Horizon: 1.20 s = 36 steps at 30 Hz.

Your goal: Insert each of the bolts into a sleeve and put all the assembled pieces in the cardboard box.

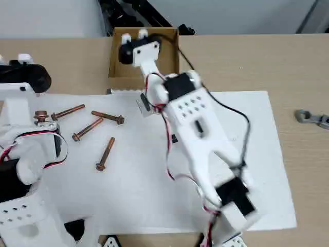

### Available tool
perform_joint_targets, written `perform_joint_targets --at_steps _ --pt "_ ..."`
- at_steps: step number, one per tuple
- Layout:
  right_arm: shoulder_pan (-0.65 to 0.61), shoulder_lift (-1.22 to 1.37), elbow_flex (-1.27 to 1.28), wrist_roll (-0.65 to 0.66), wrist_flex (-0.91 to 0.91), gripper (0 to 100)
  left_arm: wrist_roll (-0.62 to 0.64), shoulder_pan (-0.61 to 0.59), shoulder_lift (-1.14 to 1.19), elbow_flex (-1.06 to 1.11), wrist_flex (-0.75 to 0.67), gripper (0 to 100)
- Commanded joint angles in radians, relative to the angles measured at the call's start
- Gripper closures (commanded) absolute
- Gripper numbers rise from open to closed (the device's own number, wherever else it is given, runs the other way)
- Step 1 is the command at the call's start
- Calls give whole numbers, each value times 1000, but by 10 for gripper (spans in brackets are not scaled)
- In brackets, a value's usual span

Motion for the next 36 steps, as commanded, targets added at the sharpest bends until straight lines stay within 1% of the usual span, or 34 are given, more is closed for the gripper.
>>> perform_joint_targets --at_steps 1,3,6,12,21,24,29,32,36 --pt "7 -206 -3 40 81 988 3 -2 -23 -4 -51 994" --pt "7 -266 -3 64 150 988 3 -2 -23 -4 -63 994" --pt "8 -352 -2 44 213 991 3 0 -21 -4 -75 994" --pt "25 -562 21 -160 197 992 5 2 -15 -4 -94 994" --pt "27 -885 75 -143 202 996 6 3 -15 -2 -98 994" --pt "28 -1010 210 -147 199 996 6 54 -15 -2 -97 994" --pt "28 -1228 569 -149 160 997 6 206 -15 -2 -101 994" --pt "28 -1372 798 -144 38 997 6 292 -15 -2 -132 994" --pt "28 -1567 1080 -140 -234 997 6 374 -17 -2 -209 994"
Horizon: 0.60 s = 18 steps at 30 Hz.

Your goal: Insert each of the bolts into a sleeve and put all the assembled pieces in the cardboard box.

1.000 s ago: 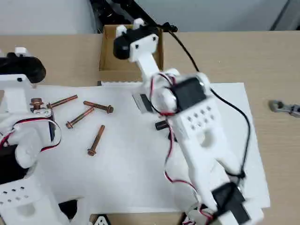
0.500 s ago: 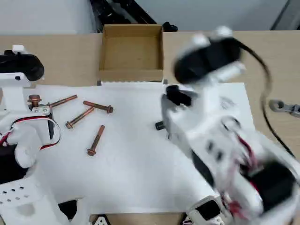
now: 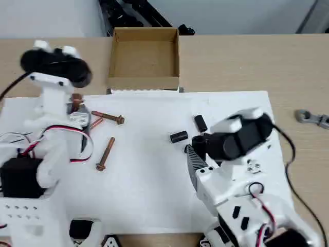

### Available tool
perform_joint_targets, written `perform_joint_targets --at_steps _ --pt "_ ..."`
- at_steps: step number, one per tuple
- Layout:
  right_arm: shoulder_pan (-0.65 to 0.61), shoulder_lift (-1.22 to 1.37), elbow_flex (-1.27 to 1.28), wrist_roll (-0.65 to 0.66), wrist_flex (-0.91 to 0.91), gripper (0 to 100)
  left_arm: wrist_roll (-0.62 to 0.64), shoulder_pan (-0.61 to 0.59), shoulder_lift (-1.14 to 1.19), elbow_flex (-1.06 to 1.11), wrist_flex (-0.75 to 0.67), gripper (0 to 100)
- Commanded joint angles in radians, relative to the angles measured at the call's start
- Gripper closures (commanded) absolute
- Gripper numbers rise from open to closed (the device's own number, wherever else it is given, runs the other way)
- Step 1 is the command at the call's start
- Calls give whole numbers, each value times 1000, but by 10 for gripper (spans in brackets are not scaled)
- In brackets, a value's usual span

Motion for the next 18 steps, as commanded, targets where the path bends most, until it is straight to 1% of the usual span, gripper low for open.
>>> perform_joint_targets --at_steps 1,3,6,9,11,13,16,18 --pt "8 -166 238 -3 -254 997 5 68 -17 -5 -87 994" --pt "8 -251 368 12 -371 997 5 100 -17 -5 -121 994" --pt "4 -361 549 87 -506 997 17 163 -17 -7 -169 994" --pt "2 -453 695 132 -633 997 141 216 -23 -7 -235 994" --pt "-7 -460 746 146 -713 997 222 233 -25 -13 -299 994" --pt "-28 -446 769 146 -769 997 267 239 -25 -28 -361 994" --pt "-85 -418 776 144 -825 997 288 292 -25 -65 -416 994" --pt "-111 -407 781 146 -849 997 292 354 -23 -87 -422 994"
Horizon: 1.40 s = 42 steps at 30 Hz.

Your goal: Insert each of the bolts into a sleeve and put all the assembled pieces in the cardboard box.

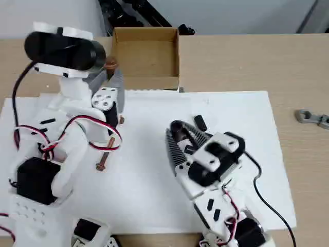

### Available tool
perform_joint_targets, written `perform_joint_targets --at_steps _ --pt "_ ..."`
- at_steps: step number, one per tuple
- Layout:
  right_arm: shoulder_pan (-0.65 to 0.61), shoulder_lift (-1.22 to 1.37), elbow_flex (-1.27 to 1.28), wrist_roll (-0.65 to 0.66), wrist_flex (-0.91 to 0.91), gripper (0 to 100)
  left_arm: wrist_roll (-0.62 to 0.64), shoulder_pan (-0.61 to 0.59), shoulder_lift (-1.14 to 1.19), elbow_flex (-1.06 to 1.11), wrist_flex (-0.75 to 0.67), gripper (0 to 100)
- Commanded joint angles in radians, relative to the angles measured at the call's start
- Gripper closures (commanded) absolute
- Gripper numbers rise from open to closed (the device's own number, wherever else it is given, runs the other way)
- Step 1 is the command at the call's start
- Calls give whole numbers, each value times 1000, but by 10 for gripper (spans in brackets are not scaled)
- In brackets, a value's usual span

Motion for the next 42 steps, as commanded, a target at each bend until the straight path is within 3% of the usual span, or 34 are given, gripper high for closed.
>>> perform_joint_targets --at_steps 1,8,13,22,30,42 --pt "-45 36 0 14 -70 997 14 97 -20 -68 -49 994" --pt "-53 56 0 14 -137 997 17 224 -23 -71 -54 994" --pt "-53 56 2 12 -177 997 91 275 -23 -71 -94 994" --pt "-53 56 3 9 -177 997 164 295 -15 -59 -164 994" --pt "-50 58 14 -75 -177 997 163 321 -15 -38 -175 994" --pt "-47 58 49 -78 -179 997 158 382 -25 51 -178 994"
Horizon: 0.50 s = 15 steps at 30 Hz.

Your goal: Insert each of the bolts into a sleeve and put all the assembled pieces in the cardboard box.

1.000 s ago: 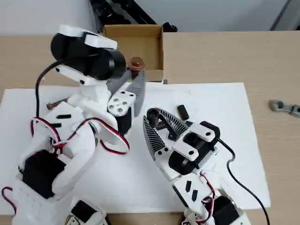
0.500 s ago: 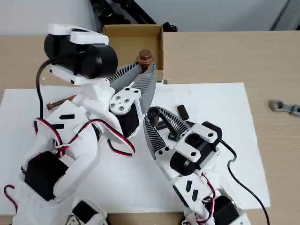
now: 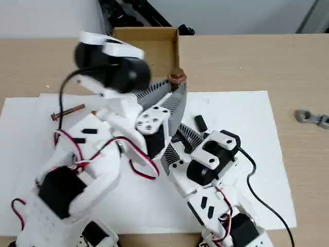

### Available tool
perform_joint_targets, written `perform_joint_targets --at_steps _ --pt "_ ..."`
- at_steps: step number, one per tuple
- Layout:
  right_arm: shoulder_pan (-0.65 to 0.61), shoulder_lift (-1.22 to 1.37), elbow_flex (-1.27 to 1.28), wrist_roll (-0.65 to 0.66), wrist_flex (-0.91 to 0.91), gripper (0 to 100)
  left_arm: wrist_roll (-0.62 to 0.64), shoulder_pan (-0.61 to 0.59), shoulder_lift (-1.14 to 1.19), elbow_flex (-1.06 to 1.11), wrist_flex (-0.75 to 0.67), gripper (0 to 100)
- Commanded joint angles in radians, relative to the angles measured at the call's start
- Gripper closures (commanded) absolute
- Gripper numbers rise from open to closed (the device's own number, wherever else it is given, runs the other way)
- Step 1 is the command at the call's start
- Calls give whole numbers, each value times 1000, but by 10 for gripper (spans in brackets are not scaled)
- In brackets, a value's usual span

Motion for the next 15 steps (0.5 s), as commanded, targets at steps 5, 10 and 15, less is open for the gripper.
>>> perform_joint_targets --at_steps 5,10,15 --pt "-2 4 -15 -9 -24 997 -3 -3 -21 8 -40 994" --pt "-2 4 -34 -8 -24 997 -32 -44 -21 15 -40 994" --pt "-2 4 -37 -8 -24 997 -31 -74 -21 96 -84 994"
